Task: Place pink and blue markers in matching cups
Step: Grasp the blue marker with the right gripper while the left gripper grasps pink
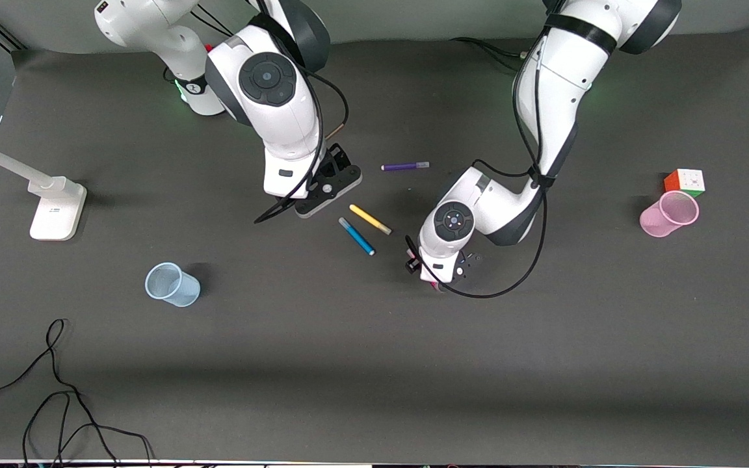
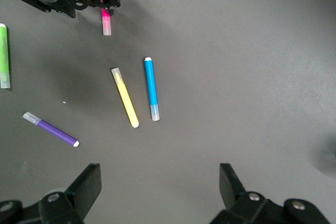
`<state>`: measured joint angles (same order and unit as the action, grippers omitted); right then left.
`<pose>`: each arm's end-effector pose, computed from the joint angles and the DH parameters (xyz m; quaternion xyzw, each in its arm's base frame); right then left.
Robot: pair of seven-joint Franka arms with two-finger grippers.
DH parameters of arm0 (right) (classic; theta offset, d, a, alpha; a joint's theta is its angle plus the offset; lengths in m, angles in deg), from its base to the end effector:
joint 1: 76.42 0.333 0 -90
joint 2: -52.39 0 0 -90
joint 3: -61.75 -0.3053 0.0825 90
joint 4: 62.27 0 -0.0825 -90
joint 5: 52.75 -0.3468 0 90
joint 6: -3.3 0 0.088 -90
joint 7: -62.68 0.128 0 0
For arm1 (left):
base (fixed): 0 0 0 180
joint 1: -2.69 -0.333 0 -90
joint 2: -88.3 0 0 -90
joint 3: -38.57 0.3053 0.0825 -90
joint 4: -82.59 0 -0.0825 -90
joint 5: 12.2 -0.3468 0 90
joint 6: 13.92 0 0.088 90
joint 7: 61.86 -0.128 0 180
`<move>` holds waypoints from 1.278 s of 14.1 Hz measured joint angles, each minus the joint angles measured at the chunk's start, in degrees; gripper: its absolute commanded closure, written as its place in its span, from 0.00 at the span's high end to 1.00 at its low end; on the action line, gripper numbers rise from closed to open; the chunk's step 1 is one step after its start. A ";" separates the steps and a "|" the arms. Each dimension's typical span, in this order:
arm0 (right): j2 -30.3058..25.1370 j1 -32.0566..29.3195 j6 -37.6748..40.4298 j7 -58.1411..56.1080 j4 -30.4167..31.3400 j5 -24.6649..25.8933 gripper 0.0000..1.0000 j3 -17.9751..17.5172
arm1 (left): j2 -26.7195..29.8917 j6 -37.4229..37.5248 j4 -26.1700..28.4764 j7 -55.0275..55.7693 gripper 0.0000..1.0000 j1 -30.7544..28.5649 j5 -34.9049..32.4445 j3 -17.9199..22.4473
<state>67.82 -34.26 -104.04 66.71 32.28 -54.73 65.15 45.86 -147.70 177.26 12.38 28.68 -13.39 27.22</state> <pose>0.4615 0.3785 0.4327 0.9555 0.2939 -0.0243 0.0004 0.5211 -0.3812 0.1794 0.9413 0.3314 -0.0619 0.0154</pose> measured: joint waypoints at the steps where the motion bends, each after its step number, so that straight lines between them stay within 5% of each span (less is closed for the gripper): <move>1: 0.00 0.00 -0.28 0.00 0.07 0.00 1.00 0.00 | 0.00 -0.02 -0.04 0.00 0.78 0.00 -0.15 0.23; 2: 0.00 0.00 -0.54 0.00 0.18 0.00 1.00 0.00 | 0.00 -0.04 -0.06 0.00 0.70 -0.01 -0.22 0.45; 7: 0.68 0.23 -6.10 -0.03 3.48 0.00 1.00 -0.05 | -0.42 -0.17 -0.18 0.00 0.69 0.05 -0.29 0.60; 8: 0.96 0.40 -7.83 -0.03 4.75 0.00 1.00 -0.05 | -0.71 -0.19 -0.48 0.00 0.54 0.08 -0.30 0.60; 10: 1.96 0.61 -11.48 -0.03 7.20 0.00 1.00 -0.05 | -1.37 -0.77 -1.13 0.00 0.08 0.15 -1.61 0.60; 11: 2.67 0.72 -13.48 -0.03 8.34 0.00 1.00 -0.07 | -1.41 -1.01 -1.30 0.00 0.00 0.22 -3.20 0.56; 18: 8.06 2.65 -27.09 -0.03 15.61 0.01 1.00 -0.06 | -1.38 -0.86 -2.18 0.80 0.00 0.82 -6.88 0.92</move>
<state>75.88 -31.60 -131.13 66.68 47.89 -54.72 65.10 44.49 -148.56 175.08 13.18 29.50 -20.27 28.14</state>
